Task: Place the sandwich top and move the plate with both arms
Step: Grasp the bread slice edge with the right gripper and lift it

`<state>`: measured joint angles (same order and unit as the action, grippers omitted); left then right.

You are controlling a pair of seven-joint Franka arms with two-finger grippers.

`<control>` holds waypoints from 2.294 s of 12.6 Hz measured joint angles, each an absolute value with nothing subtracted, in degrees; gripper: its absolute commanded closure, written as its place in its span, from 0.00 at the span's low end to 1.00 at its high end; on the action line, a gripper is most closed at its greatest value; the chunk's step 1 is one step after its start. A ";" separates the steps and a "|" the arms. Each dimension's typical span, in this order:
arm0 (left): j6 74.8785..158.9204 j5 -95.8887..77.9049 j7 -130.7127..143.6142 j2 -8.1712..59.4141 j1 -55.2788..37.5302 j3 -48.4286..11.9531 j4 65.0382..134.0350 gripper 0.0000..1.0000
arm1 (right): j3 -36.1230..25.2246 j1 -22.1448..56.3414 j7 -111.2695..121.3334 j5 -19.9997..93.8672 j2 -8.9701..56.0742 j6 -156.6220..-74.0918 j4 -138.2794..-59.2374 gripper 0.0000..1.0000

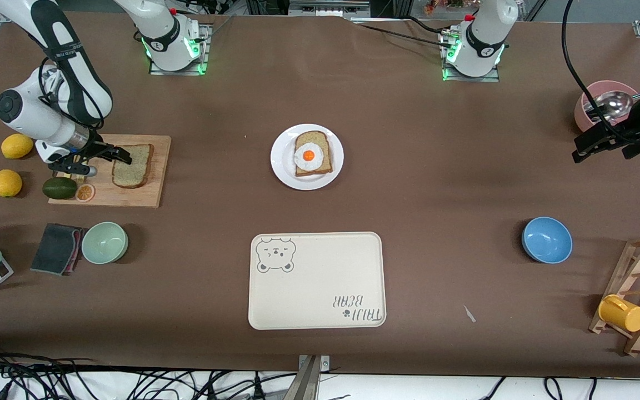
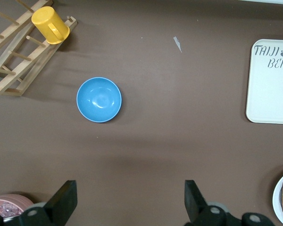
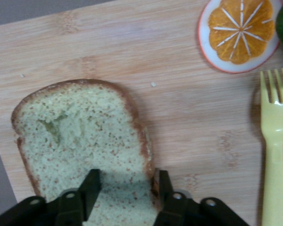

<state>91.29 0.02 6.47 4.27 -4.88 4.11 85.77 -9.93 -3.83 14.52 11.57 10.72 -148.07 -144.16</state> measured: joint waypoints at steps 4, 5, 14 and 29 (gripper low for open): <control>91.09 0.02 6.47 4.29 -5.05 4.00 85.77 0.00 | -10.03 -3.80 14.67 11.58 10.31 -147.90 -144.16 1.00; 90.98 0.02 6.45 4.35 -5.10 3.98 85.79 0.00 | -10.03 -3.80 14.67 11.58 10.20 -147.85 -144.16 1.00; 90.08 0.02 6.37 3.61 -5.01 4.39 85.55 0.00 | -9.18 -3.87 13.13 11.57 9.69 -146.77 -143.77 1.00; 89.79 -0.59 6.28 3.76 -3.94 4.48 85.81 0.00 | 13.67 -3.02 -16.32 14.59 1.91 -117.30 -122.62 1.00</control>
<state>89.79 -0.59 6.28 3.76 -3.94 4.48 85.81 13.67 -3.02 -16.32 14.59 1.91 -117.30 -122.62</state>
